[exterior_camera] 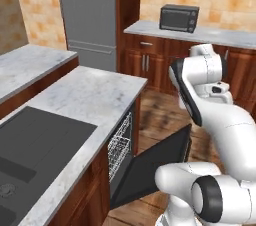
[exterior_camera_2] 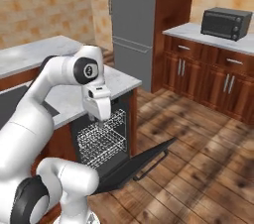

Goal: Open the dishwasher door and pull out the top rack.

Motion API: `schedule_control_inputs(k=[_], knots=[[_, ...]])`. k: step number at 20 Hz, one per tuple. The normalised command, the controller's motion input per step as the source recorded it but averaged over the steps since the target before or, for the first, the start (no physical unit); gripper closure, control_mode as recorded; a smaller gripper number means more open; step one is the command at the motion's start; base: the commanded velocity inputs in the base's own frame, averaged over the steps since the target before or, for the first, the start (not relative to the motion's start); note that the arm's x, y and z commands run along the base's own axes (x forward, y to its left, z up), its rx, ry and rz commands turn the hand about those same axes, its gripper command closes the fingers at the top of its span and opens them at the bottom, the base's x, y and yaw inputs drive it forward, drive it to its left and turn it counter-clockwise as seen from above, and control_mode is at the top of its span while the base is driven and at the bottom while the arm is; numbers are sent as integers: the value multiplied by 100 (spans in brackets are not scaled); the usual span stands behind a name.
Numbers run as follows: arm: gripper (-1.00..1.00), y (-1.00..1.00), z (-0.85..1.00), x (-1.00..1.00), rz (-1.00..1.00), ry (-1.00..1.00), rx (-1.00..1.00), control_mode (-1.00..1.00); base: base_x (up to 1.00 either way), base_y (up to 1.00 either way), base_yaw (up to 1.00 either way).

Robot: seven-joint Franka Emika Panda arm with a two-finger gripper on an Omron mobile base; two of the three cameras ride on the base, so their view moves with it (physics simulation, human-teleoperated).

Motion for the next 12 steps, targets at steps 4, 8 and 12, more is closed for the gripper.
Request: schedule_control_inputs(k=[4, 8, 12], knots=[[-100, 0, 0, 0, 0, 0, 0, 100, 9, -15, 17], [-100, 0, 0, 0, 0, 0, 0, 100, 31, -20, 31], [-100, 0, 0, 0, 0, 0, 0, 100, 27, -20, 34]])
